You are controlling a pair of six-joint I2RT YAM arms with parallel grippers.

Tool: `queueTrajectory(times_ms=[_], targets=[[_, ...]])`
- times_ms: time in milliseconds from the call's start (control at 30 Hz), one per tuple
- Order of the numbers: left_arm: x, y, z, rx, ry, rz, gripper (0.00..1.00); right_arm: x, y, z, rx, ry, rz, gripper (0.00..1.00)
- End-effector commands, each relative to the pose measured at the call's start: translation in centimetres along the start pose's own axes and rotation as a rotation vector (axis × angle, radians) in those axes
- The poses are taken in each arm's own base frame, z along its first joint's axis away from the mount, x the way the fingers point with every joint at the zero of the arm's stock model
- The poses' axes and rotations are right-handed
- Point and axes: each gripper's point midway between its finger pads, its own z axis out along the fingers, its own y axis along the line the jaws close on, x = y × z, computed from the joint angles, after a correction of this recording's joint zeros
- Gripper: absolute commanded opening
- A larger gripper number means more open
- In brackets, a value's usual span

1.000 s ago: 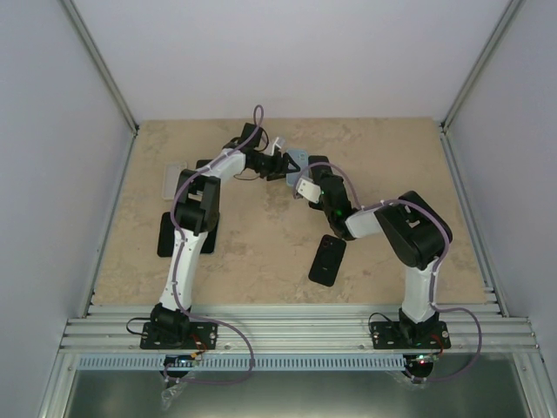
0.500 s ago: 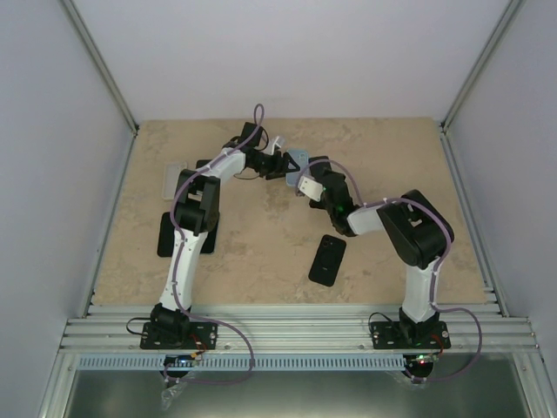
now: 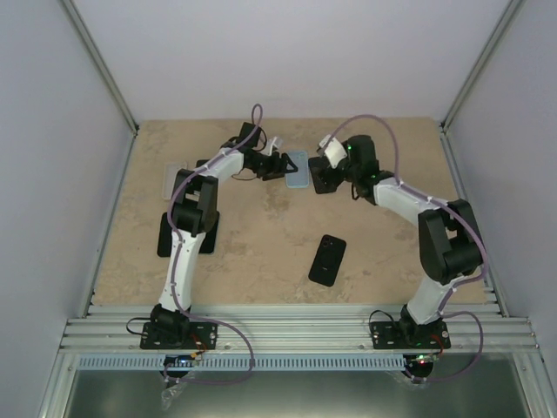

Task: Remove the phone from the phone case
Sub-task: Place the phone at the center of the board.

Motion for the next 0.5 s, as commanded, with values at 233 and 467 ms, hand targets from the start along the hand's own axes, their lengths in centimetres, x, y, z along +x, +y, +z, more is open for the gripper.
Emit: queueTrajectory(times_ms=[233, 467], targets=[[0.1, 0.3, -2.3, -0.049, -0.024, 0.008, 0.75, 7.6, -0.1, 0.5, -0.308, 0.175, 0.602, 0.93], [0.1, -1.3, -3.8, -0.031, -0.042, 0.033, 0.75, 9.7, 0.4, 2.2, -0.355, 0.21, 0.704, 0.93]])
